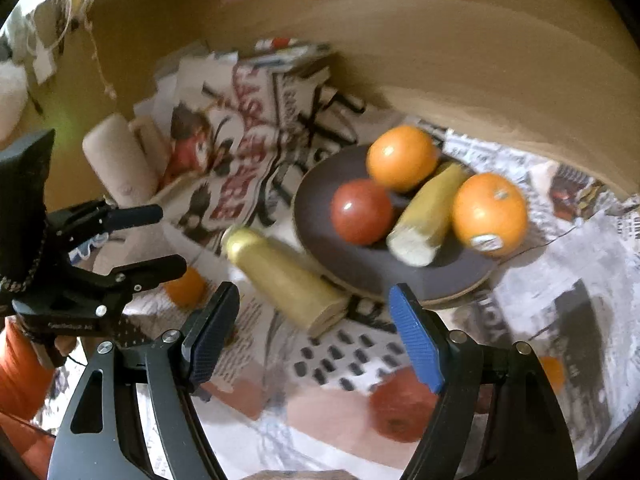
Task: Organize fruits
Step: 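Set the tomato on the plate with the left tool while the right tool releases the orange beside it, then grasp the small tangerine with the left tool while the right tool grasps the second corn cob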
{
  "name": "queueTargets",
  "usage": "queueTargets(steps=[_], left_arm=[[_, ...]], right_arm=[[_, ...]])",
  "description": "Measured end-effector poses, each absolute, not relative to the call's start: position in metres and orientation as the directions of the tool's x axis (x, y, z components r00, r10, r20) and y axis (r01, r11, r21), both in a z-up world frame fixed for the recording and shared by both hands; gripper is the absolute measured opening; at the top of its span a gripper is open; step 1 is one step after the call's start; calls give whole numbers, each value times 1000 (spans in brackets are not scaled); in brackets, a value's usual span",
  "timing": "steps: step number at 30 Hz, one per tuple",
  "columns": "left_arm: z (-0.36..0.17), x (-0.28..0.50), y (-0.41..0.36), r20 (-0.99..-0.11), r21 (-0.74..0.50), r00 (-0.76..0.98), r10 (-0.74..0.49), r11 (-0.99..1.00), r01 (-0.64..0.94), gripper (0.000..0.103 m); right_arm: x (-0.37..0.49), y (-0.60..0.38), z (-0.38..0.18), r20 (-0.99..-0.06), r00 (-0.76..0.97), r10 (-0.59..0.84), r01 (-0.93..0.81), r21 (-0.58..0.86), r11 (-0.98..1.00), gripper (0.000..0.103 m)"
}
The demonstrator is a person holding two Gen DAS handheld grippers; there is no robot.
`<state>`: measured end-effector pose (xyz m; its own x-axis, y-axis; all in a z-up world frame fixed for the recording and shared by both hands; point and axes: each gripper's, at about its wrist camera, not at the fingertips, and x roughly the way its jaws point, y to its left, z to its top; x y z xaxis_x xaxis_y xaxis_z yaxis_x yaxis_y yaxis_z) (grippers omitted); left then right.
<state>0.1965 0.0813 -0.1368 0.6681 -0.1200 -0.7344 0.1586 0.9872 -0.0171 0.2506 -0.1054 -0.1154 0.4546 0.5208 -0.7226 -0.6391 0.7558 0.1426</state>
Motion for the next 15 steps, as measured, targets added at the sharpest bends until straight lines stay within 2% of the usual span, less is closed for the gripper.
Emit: queueTargets(steps=[6, 12, 15], left_arm=[[-153, 186, 83, -748, -65, 644, -159, 984, 167, 74], [-164, 184, 79, -749, -83, 637, -180, 980, 179, 74], [-167, 184, 78, -747, -97, 635, -195, 978, 186, 67]], right_arm=[[253, -83, -129, -766, 428, 480, -659, 98, 745, 66], [258, -72, -133, -793, 420, 442, -668, 60, 742, 65], [255, -70, -135, -803, 422, 422, -677, 31, 735, 65]])
